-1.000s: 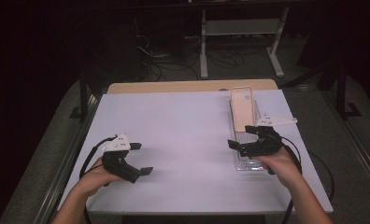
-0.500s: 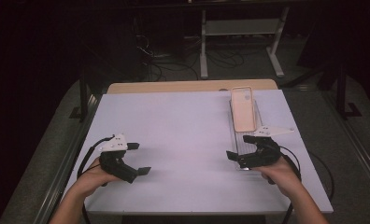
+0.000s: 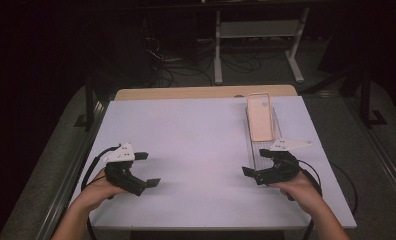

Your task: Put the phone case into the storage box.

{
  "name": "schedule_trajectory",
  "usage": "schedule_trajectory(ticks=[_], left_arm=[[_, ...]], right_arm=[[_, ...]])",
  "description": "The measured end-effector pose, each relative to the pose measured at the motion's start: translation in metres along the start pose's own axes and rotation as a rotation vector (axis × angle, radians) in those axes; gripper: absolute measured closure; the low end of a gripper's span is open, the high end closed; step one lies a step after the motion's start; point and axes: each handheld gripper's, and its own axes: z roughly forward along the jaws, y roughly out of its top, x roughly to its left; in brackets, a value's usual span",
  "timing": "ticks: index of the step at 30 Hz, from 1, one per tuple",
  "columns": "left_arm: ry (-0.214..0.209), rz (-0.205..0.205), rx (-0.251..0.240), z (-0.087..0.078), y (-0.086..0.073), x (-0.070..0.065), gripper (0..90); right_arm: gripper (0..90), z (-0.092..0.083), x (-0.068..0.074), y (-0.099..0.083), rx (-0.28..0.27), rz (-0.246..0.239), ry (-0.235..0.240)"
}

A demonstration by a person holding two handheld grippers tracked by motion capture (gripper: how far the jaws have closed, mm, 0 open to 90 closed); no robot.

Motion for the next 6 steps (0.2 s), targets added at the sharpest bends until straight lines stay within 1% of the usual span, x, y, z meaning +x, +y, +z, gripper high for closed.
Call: schedule_trajectory(ticks=[6], left_arm=[[-0.005, -0.003, 0.001, 0.0018, -0.0018, -0.001, 0.0]], right_arm=[[6.0, -0.0003, 0.0003, 0.0001, -0.002, 0.004, 0.0]])
